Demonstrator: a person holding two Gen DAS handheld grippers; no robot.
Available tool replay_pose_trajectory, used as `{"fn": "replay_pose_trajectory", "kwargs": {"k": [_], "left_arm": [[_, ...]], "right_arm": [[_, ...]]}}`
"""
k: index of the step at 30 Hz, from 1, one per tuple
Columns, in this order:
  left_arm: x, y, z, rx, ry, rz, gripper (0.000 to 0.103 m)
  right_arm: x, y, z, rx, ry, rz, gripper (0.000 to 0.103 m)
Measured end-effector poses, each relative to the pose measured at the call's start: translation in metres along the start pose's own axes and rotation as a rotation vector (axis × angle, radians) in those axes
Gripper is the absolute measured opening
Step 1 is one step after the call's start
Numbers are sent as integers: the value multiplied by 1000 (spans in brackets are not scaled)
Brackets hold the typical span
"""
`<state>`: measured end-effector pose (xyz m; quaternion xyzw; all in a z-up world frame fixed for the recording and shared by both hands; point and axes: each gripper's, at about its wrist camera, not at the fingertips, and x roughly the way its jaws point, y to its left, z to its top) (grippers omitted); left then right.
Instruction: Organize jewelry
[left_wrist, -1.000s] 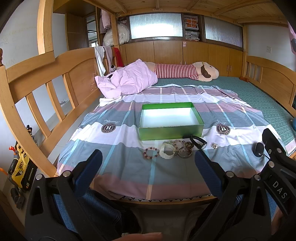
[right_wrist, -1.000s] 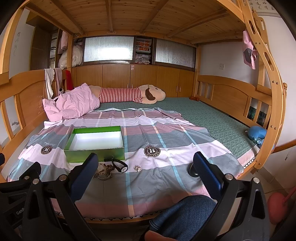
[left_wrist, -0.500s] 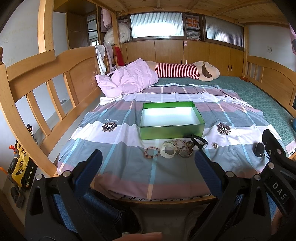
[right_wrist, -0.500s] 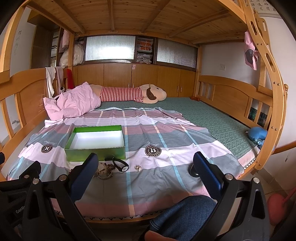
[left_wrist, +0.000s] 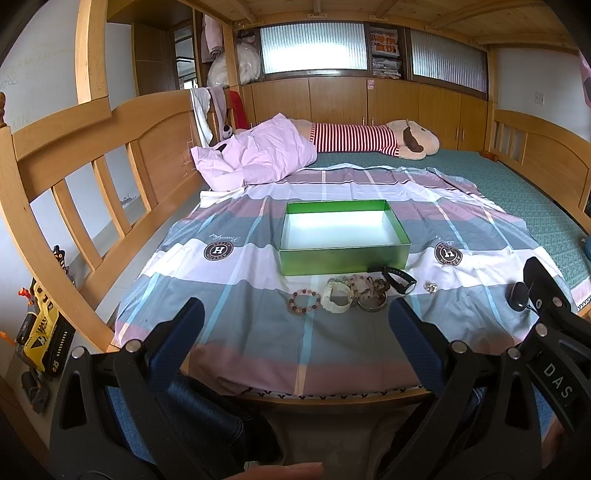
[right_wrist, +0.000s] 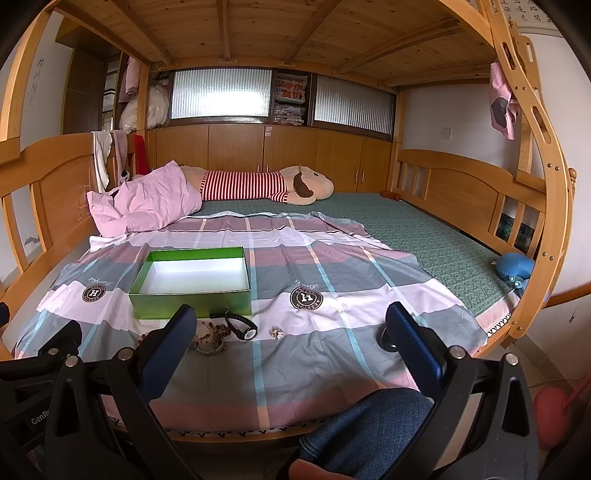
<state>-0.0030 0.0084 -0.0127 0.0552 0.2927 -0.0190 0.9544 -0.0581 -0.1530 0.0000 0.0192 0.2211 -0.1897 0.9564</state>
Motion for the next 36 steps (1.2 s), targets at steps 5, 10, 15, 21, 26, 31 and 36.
{"fn": "replay_pose_trajectory", "kwargs": {"k": [5,10,15,21,26,31,36], "left_arm": [[0,0,0,0,2,0,99],[2,7,-10,-1,5,-1,99],[2,8,-10,-1,6,-1,99],[3,10,-13,0,8,1,99],[9,10,-17,-5,14,10,99],[11,8,-15,-12,32,11,99],[19,8,-9,-3,58,-9,99]], "right_arm": [[1,2,-1,-4,3,1,100],[3,1,-3,-6,7,2,100],[3,1,-4,-7,8,2,100],[5,2,-4,-11,13,6,100],[7,6,-2,-20,14,16,100],[12,7,-3,-31,22,26,100],[20,11,-1,-54,32,35,100]]}}
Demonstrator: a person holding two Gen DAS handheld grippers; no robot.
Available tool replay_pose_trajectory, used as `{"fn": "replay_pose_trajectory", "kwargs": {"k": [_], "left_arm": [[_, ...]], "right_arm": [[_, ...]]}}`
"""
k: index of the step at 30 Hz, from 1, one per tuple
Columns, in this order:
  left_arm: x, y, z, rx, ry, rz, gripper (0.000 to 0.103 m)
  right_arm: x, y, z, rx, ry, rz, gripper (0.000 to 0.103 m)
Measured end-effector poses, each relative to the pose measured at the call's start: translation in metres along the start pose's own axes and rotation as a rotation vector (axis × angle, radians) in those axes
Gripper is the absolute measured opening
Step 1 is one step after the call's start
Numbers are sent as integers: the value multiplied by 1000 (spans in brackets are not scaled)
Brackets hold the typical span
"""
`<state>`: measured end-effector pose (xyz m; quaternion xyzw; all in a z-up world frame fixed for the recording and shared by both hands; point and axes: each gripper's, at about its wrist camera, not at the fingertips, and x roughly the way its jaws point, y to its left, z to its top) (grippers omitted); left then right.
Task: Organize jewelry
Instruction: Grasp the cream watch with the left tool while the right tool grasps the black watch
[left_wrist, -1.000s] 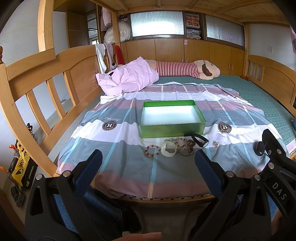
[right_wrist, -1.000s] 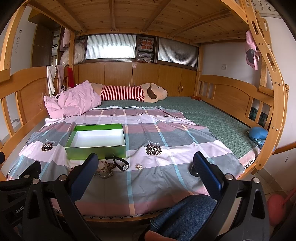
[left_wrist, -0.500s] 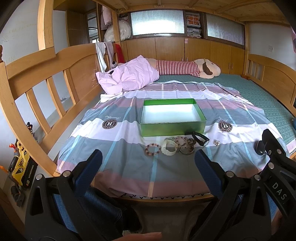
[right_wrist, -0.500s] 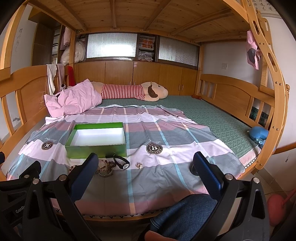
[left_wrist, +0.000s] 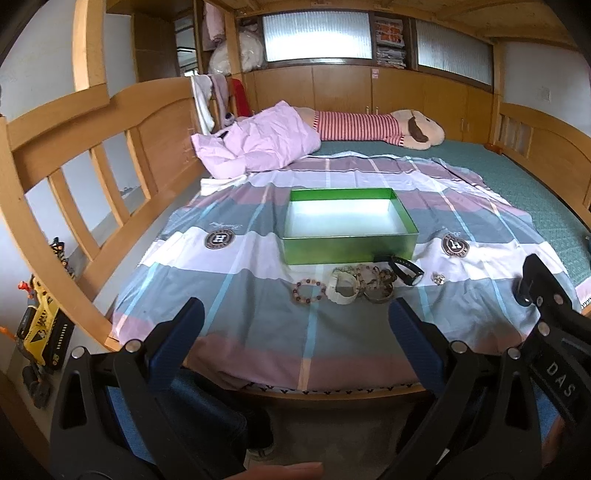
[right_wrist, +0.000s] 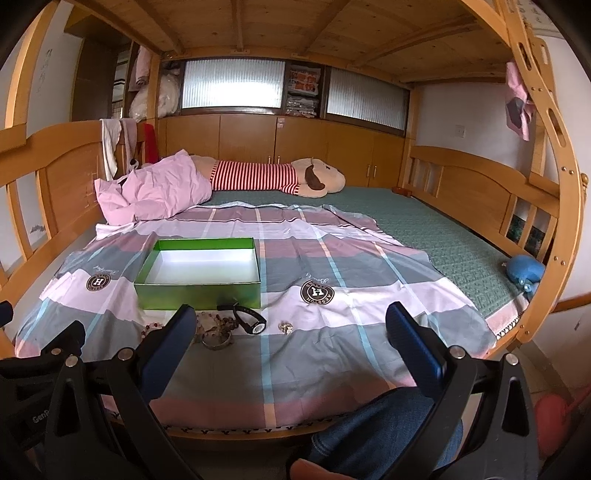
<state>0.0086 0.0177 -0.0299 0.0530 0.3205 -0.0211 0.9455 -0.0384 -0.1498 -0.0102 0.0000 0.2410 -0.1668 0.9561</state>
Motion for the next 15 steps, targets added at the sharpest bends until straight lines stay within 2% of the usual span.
{"fn": "replay_pose_trajectory", "kwargs": {"k": [3,5,8,11,12,13,14,15], "left_arm": [[13,3,12,10,16,-26,99],[29,6,26,21,26,-35,99],[74,8,55,43,71,-36,99],[138,10,77,25,212,-88,98],[164,9,82,25,272,-106,94],[186,7,84,40,317,-117,81],[205,3,86,65,354,-117,76],[226,-1,85,93,394,-119,67]], "right_arm": [[11,-5,15,-37,-8,26,100],[37,-16,33,-17,35,68,100],[104,-25,58,5,179,145,100],[185,-15,64,-5,352,148,98],[207,-10,61,-7,409,148,86],[239,-2,55,-15,496,179,75],[263,6,48,-19,565,193,70],[278,10,43,-21,612,196,59]]}}
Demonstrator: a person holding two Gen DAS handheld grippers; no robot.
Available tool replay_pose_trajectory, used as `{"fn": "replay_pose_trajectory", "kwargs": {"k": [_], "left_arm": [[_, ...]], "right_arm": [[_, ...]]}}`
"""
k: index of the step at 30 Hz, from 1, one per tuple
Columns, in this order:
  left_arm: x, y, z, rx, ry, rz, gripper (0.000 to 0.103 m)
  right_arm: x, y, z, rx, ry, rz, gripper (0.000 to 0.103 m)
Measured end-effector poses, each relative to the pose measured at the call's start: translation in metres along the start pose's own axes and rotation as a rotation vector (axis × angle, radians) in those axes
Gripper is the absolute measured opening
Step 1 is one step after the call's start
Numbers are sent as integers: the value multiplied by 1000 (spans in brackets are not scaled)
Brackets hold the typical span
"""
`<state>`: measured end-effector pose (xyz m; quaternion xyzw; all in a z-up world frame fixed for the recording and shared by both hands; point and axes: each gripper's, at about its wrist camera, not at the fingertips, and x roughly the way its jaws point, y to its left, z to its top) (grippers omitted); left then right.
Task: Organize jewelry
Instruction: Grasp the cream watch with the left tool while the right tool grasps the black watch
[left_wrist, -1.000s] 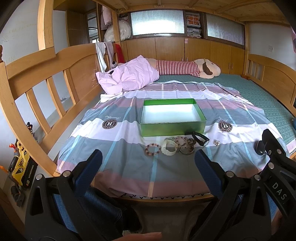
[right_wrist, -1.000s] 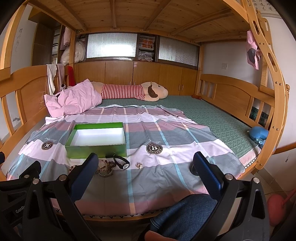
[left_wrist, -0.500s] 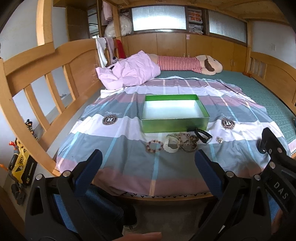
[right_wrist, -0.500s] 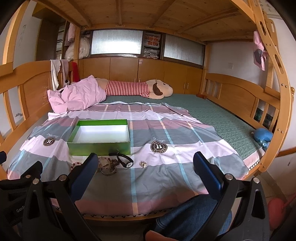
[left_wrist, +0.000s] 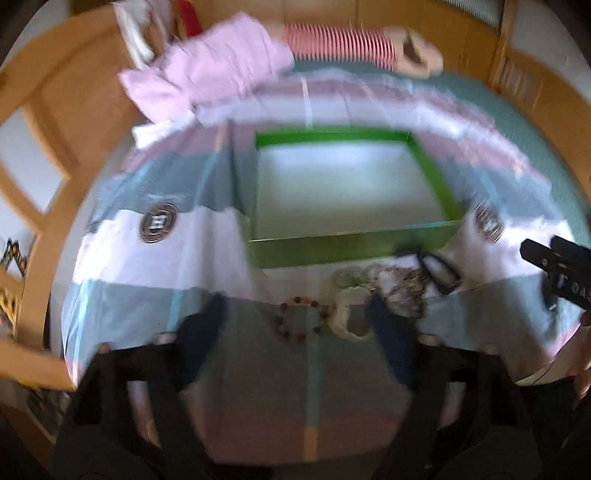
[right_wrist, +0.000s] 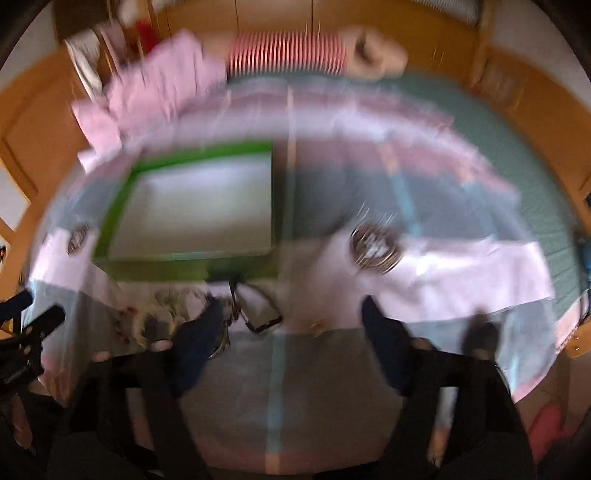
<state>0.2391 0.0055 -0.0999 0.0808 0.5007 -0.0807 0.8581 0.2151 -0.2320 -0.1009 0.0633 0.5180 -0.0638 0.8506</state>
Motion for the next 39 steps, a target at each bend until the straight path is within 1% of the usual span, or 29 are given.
{"fn": "replay_pose_trajectory", "kwargs": {"k": [1,2,3,4,5,6,7,8,9,10,12,14,16,17,18,19,21,22,23,24,30,33,36,37,38,39], "left_arm": [[14,-1,5,11,29,-16,62],[23,0,7,10,44,-40,61],[33,2,7,-1,59,-95,61],[41,4,5,-9,61,-133,61],[51,5,-1,-21,81,-174,61],[61,6,-4,-33,112,-171,61],[71,5,-7,-52,160,-169,61],[75,3,-8,-57,182,-191,61],[78,-1,-8,-44,200,-236,63],[81,-5,-7,-26,203,-251,65],[89,-11,-6,-8,207,-225,67],[105,-14,-4,-21,245,-196,66],[117,-16,-5,-30,283,-187,59],[122,-19,-5,-29,299,-175,49],[126,-22,-5,-25,307,-157,44],[130,-24,-4,-25,310,-150,39],[134,-26,-1,-29,306,-151,31],[134,-27,0,-28,301,-153,23],[134,-27,0,-28,296,-154,19],[134,-27,1,-32,290,-153,17],[113,-7,8,-72,233,-169,17],[107,4,9,-95,204,-173,15],[108,12,8,-101,193,-161,15],[107,13,8,-107,198,-154,17],[110,16,7,-118,208,-148,23],[111,20,7,-126,216,-148,27]], "right_arm": [[19,2,4,0,53,17,55],[40,4,9,1,109,53,54],[55,6,10,0,134,65,54],[69,7,9,-8,135,58,54],[76,6,7,-15,129,54,54],[85,3,2,-12,142,50,54],[92,-1,-3,10,176,62,54],[95,-6,-5,26,198,88,54],[97,-8,-6,37,212,117,54],[99,-9,-6,34,212,119,54],[101,-7,-5,9,199,89,54],[106,-4,-5,-8,214,91,54],[119,-2,-7,-21,245,93,54],[125,0,-6,-31,253,91,51],[129,3,-6,-47,253,91,33],[132,6,-6,-69,259,85,26],[132,6,-6,-83,244,87,15],[129,5,-4,-83,232,93,11],[127,4,-3,-78,226,102,10],[123,1,-2,-67,216,119,10],[96,-21,3,-17,139,172,10],[91,-28,0,4,130,184,10],[91,-26,0,-3,143,167,10],[94,-27,-1,0,155,156,13],[96,-26,-5,4,160,152,16],[98,-26,-5,14,164,150,21]]}}
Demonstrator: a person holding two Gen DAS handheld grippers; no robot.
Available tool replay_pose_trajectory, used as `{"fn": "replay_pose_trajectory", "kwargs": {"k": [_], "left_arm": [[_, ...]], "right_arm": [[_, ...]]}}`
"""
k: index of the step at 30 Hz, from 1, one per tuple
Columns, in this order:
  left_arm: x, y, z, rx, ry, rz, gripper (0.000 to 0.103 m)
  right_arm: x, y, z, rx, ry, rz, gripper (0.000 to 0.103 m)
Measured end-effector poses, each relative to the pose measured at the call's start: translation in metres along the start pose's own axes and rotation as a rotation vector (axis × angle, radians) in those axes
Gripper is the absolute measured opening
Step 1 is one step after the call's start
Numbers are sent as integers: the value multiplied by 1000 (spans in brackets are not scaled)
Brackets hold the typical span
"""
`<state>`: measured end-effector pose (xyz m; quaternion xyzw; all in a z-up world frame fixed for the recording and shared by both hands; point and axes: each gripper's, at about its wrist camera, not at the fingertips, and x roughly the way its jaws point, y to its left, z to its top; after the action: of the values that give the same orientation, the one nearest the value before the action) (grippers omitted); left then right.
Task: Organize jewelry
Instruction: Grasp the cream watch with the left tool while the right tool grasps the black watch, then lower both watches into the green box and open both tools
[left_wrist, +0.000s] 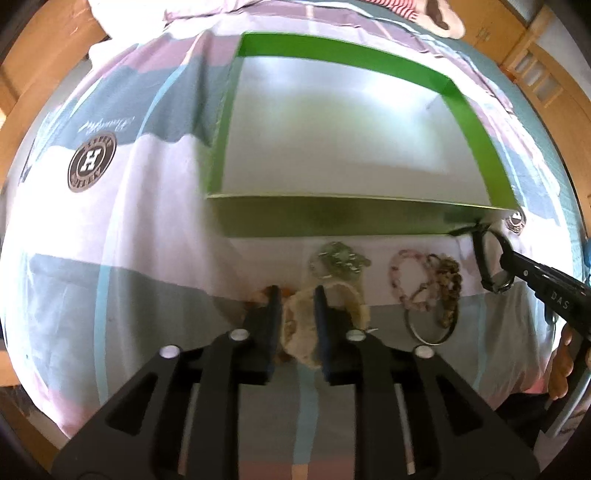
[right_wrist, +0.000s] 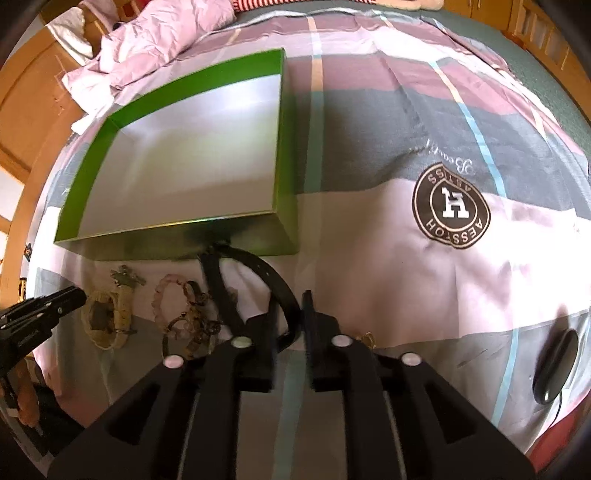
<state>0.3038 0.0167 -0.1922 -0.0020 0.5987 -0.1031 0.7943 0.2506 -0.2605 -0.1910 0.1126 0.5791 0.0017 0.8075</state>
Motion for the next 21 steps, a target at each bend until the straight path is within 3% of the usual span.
{"fn": "replay_pose_trajectory", "kwargs": {"k": [1,4,7,12,14,17,20,21], "left_arm": [[1,2,0,-7,4,0,34],[2,6,0,-11,13,-9,37],[8,5,-2,1,41,-44,38],[21,1,-11,29,82,-9,37],[24,0,-12,31,90,-2,36],[26,-3,-12,39,95,4,19],[25,-7,-11,50,88,9,19],[25,-7,-11,53,86,12,18]], "right_arm": [[6,7,6,12,1,-1,27],[3,1,11,43,-17,-18,34],[5,0,11,51,-11,-38,34],[18,4,9,39,25,-78,34],[22,3,8,31,36,-99,34],[28,4,7,20,51,-131,34],[36,8,4,-21,64,-165,33],[38,10,3,-39,65,-170,22]]}}
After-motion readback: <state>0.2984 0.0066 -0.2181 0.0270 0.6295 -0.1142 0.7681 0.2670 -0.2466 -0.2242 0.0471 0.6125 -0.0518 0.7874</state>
